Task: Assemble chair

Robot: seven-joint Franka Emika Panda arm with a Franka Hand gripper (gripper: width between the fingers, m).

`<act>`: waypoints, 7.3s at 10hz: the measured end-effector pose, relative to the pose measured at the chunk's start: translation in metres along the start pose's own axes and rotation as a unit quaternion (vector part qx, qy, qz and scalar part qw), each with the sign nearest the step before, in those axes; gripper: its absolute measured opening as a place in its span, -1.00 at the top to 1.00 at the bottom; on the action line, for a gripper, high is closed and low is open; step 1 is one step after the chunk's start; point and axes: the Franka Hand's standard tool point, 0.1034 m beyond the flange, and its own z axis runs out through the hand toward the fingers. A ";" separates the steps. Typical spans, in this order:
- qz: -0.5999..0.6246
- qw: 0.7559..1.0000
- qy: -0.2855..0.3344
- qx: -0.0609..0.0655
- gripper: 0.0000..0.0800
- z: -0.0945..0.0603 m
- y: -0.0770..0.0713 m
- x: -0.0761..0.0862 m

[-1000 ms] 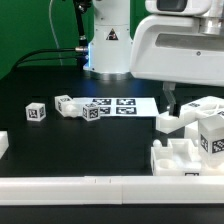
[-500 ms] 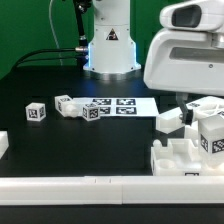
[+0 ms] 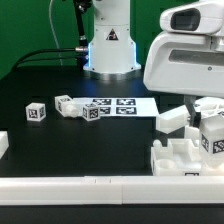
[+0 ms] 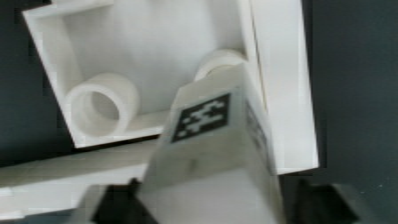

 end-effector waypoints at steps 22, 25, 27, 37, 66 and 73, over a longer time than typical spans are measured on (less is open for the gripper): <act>0.242 0.970 0.006 0.000 -0.62 0.000 -0.005 -0.006; 0.071 0.997 0.020 -0.021 -0.62 0.005 -0.009 -0.001; 0.021 0.999 0.019 -0.023 -0.62 0.005 -0.007 -0.001; -0.102 0.995 0.007 0.011 -0.62 0.005 -0.012 0.001; 0.235 0.972 -0.001 -0.004 -0.62 0.007 -0.019 -0.009; 0.107 0.994 0.021 0.006 -0.62 0.005 -0.001 0.008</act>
Offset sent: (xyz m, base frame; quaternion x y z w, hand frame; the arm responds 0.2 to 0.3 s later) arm -0.0092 -0.0076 -0.0121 -0.0251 0.0410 0.1690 0.9844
